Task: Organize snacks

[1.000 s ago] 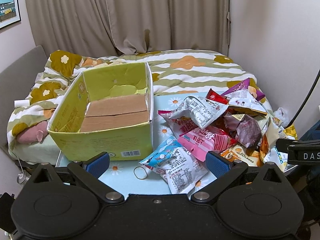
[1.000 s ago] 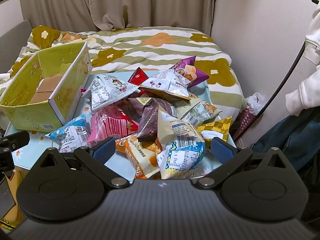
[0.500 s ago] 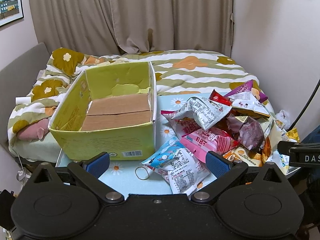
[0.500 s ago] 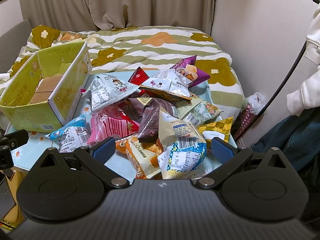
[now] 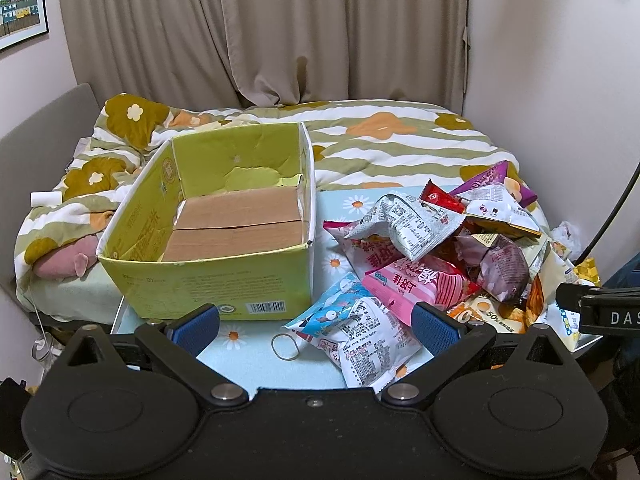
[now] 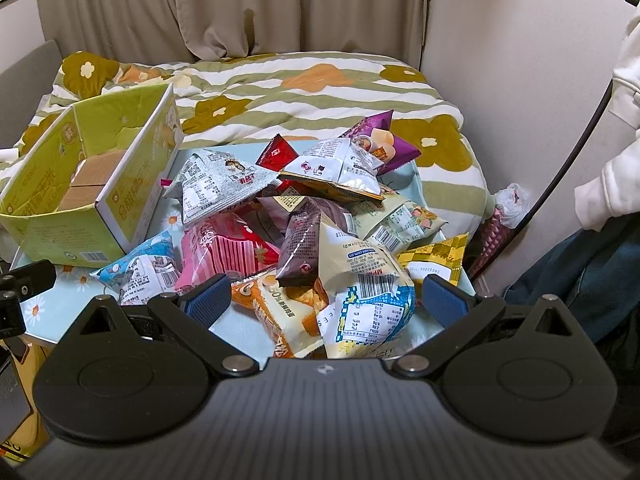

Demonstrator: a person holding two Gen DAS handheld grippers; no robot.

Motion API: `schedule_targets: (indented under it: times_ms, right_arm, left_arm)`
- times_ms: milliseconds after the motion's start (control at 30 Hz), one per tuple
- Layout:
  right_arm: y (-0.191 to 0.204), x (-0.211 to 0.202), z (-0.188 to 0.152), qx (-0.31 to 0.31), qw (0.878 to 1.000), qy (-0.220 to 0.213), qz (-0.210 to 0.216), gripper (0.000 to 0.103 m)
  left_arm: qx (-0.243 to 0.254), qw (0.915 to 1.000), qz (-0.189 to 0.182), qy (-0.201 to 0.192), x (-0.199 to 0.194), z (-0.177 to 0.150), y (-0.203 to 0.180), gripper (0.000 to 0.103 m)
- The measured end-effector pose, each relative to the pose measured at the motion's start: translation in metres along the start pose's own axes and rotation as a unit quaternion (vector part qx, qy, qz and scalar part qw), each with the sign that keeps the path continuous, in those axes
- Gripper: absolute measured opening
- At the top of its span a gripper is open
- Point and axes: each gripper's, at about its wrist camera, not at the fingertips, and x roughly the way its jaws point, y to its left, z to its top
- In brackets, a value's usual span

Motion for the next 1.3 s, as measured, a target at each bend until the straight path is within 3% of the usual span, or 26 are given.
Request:
schedule_targets:
  times_ms: [800, 1133, 1300]
  right_arm:
    - [-0.001, -0.002, 0.000, -0.002, 1.000, 0.004, -0.002, 0.103]
    - [-0.023, 0.036, -0.004, 0.001, 1.000, 0.025, 0.012, 0.103]
    - [-0.037, 0.071, -0.008, 0.005, 0.998, 0.051, 0.033, 0.103]
  left_arm:
    - [-0.020, 0.9994, -0.018, 0.022, 0.010, 0.004, 0.002, 0.103]
    - [-0.105, 0.9902, -0.041, 0.083, 0.074, -0.003, 0.004, 0.103]
    - [-0.146, 0.9839, -0.052, 0.089, 0.110, -0.009, 0.002, 0.103]
